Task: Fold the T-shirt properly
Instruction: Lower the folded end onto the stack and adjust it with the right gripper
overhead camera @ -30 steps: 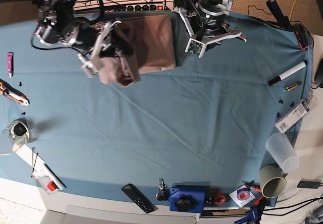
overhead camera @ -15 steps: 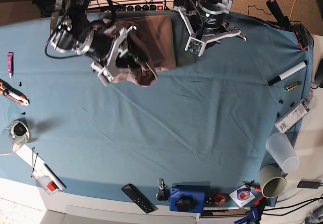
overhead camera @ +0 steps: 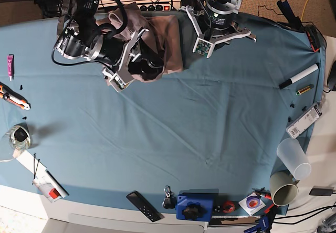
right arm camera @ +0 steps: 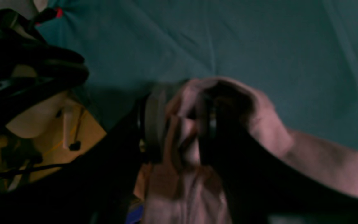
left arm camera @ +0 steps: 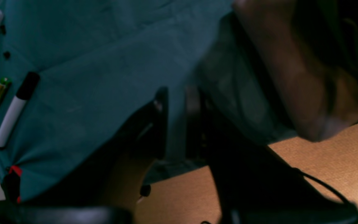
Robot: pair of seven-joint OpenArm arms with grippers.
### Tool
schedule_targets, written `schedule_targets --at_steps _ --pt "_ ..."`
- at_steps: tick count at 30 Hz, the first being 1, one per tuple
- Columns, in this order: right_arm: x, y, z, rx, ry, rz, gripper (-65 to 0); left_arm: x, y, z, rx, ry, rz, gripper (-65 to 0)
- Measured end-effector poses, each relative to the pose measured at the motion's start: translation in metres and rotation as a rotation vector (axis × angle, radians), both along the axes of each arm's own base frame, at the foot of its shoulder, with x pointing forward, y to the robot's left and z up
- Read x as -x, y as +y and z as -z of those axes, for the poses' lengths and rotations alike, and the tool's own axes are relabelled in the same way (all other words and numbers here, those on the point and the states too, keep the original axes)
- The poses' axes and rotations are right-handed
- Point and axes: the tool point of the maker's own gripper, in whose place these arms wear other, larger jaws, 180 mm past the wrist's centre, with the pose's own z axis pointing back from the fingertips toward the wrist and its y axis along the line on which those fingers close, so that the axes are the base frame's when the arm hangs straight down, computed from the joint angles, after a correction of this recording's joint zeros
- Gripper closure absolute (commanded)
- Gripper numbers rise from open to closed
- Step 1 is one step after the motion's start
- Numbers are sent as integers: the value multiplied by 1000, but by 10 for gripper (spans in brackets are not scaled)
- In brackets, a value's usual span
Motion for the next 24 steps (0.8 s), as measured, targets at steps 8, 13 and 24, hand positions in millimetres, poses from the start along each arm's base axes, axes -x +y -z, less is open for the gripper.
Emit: schedule_targets --at_steps 8,13,24 --pt "-6 -45 -21 50 -78 151 -93 0 0 0 -1 0 0 -84" --pt "19 -73 4 127 26 219 0 0 0 0 0 0 0 -84" --pt "60 -44 64 185 255 79 0 0 0 0 -1 0 0 -84"
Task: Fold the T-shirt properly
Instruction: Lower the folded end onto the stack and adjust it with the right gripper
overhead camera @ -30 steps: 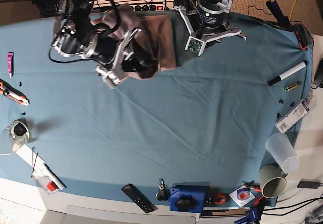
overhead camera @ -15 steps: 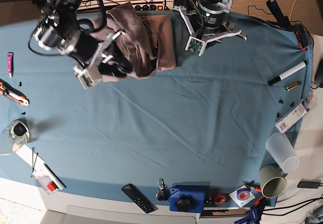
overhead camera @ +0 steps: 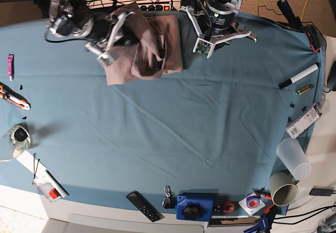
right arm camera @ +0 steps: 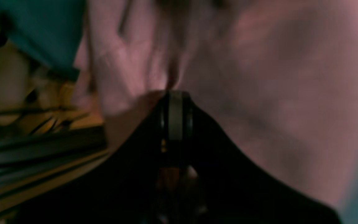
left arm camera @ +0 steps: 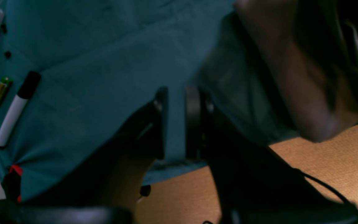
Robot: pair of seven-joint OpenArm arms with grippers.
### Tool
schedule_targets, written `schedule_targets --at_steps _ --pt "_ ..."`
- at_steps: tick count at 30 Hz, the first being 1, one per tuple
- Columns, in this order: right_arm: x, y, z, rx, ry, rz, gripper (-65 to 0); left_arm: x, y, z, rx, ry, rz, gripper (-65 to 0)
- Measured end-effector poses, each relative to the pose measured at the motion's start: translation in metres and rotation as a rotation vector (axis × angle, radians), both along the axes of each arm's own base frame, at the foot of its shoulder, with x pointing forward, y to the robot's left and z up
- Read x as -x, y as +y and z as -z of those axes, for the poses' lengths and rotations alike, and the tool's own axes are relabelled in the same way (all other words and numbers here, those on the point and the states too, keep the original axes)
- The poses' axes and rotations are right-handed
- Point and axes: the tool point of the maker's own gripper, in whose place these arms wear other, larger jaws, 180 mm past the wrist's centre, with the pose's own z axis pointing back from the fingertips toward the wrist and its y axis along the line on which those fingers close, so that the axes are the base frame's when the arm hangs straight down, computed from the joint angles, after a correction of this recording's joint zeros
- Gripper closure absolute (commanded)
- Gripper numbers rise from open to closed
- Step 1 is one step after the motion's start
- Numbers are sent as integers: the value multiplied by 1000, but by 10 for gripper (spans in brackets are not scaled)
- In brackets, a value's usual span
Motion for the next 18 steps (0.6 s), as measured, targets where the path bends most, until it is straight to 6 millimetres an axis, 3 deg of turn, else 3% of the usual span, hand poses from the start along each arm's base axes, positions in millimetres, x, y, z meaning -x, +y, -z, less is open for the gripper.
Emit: schedule_targets --at_steps 3,7,9,12,15,18 --pt "9 19 2 -31 29 -66 0 0 0 0 0 -1 0 -84" --pt "15 57 -15 -180 21 -155 0 0 0 0 0 0 0 -84" --pt "13 67 -18 -190 9 -192 0 0 0 0 0 0 0 -84" --pt "5 72 -20 -169 -23 -216 0 0 0 0 0 -1 0 -84" --pt "-16 73 -29 -174 -104 -192 0 0 0 0 0 -1 0 -84" --pt "-31 64 -27 -102 -141 -184 0 0 0 0 0 0 0 -84"
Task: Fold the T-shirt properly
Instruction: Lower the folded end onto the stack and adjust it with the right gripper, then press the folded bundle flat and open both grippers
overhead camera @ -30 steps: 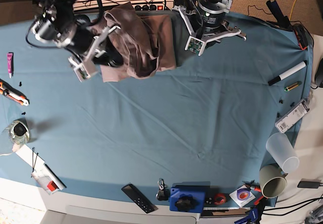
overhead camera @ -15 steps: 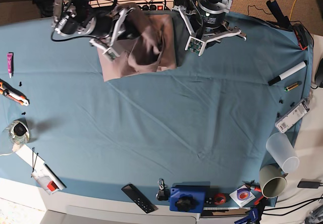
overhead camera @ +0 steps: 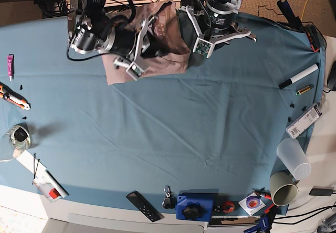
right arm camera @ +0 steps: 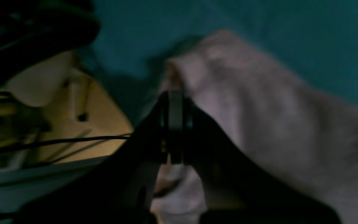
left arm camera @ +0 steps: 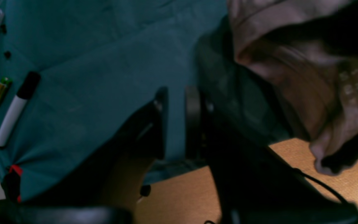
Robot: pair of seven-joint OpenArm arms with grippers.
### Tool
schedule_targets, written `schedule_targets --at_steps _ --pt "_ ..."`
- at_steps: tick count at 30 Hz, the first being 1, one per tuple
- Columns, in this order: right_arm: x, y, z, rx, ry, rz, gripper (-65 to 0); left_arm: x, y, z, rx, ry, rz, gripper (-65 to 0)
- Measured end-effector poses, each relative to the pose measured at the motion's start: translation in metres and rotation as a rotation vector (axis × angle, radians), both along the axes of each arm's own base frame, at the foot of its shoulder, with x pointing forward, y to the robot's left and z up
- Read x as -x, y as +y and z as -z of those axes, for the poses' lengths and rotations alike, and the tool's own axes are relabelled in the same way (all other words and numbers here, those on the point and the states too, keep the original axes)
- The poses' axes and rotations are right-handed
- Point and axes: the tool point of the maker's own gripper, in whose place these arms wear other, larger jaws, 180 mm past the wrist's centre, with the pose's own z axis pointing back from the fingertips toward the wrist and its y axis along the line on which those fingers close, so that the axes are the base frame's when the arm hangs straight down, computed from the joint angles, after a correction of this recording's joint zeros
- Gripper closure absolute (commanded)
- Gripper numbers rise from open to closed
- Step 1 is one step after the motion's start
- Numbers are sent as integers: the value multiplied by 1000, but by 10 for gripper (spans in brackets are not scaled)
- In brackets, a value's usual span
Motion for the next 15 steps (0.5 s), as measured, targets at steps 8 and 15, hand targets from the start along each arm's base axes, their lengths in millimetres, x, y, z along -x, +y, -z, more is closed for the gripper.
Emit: schedule_targets --at_steps 8,15 --pt "-1 -15 48 47 120 59 0 0 0 0 -1 0 0 -84" --pt "-29 -16 47 37 101 62 0 0 0 0 0 -1 0 -84"
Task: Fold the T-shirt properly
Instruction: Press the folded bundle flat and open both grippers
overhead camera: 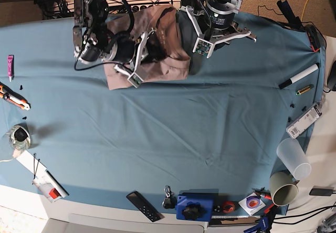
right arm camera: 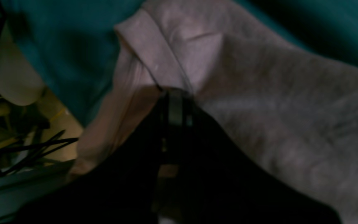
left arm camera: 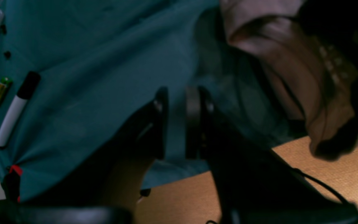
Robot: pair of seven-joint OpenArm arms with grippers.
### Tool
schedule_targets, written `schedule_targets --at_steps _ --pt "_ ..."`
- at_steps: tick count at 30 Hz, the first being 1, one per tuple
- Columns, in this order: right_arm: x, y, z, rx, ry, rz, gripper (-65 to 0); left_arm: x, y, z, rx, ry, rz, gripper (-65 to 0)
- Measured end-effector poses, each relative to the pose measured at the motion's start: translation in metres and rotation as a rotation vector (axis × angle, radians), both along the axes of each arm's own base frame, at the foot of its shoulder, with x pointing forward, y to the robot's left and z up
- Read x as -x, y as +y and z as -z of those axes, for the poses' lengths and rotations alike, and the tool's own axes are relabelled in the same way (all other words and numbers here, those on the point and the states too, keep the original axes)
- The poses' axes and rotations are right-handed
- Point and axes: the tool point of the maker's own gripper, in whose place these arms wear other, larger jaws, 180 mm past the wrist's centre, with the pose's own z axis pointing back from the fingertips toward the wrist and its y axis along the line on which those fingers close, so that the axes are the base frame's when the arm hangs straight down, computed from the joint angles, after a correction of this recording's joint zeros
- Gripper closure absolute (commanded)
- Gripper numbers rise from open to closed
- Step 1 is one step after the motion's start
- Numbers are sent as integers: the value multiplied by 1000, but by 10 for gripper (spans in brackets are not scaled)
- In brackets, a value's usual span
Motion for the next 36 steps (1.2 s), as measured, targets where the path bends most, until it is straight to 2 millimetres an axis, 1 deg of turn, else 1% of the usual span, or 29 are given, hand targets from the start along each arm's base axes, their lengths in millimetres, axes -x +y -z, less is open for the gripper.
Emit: schedule_targets --at_steps 4,7,8,10,14,16,19,22,24,26,28,29,31,34,36 --pt "-17 -3 -8 24 -10 5 0 0 0 0 0 0 0 -84" --pt "-11 5 -14 -29 23 -27 0 0 1 0 -8 -3 -2 -84" --pt "-5 7 -15 -45 45 -43 0 -1 3 -1 -18 -7 -5 -84" --pt "-2 13 -20 -90 54 -54 0 -3 8 -2 -47 -21 -13 -84" --pt "-3 16 -37 -102 -6 -65 0 -1 9 -2 -52 -19 -14 -84" --pt "1 15 -47 -103 -42 -65 0 -2 9 -2 -52 -20 -14 -84" --pt "9 3 -56 -90 -82 -29 0 -1 9 -2 -51 -18 -14 -84" --pt "17 -22 -54 -56 -76 53 0 -2 8 -2 -51 -22 -13 -84" --pt "15 -42 -52 -31 -72 121 0 -2 8 -2 -51 -24 -13 -84" --pt "9 -64 -51 7 -85 191 0 -2 8 -2 -50 -24 -13 -84" --pt "4 -81 -51 38 -102 246 0 -3 8 -3 -49 -27 -12 -84" --pt "3 -85 -49 44 -99 260 0 -3 8 -3 -49 -27 -12 -84" --pt "6 -90 -38 59 -66 275 0 -4 7 -4 -46 -36 -10 -84" --pt "10 -88 -16 43 4 283 0 -5 7 -5 -44 -45 -7 -83" --pt "6 -89 -6 15 16 311 0 -5 7 -5 -44 -45 -7 -60"
